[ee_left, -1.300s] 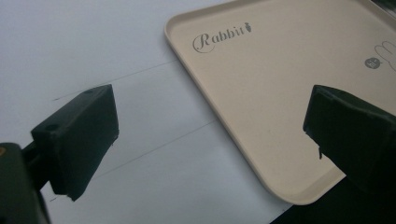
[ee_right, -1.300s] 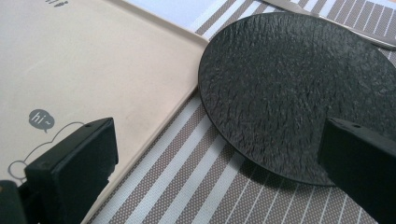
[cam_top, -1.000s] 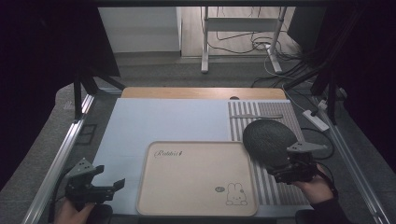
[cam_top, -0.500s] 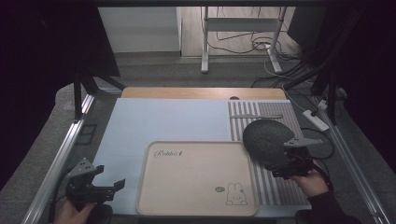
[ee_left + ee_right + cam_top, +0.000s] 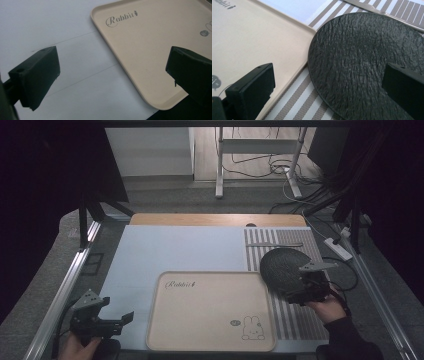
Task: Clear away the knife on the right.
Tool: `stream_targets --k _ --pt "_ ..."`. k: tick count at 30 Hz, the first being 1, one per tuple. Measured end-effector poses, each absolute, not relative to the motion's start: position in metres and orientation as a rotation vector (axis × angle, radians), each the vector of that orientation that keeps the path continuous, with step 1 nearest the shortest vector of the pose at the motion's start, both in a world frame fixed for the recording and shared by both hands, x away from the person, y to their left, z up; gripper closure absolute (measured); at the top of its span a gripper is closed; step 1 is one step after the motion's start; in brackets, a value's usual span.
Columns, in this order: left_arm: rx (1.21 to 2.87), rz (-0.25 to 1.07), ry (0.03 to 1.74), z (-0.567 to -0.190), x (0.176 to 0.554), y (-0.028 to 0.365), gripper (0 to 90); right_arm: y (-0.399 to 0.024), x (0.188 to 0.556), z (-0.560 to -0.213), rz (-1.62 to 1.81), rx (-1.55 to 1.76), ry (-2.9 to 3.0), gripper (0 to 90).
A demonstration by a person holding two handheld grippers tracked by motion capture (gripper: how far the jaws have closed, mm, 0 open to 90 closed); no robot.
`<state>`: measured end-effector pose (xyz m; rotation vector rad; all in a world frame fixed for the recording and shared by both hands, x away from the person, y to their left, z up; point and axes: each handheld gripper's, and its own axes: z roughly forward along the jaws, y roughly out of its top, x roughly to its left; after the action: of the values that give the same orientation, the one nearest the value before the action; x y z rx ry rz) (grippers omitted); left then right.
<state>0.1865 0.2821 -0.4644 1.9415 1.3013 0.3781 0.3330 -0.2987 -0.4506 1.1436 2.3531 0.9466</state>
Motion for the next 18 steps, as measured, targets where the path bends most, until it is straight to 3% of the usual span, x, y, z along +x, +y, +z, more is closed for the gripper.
stream_targets --k 18 --pt "1.939 0.380 1.308 -0.464 0.187 0.282 0.2 -0.292 0.371 -0.455 0.913 1.160 2.355 0.0"
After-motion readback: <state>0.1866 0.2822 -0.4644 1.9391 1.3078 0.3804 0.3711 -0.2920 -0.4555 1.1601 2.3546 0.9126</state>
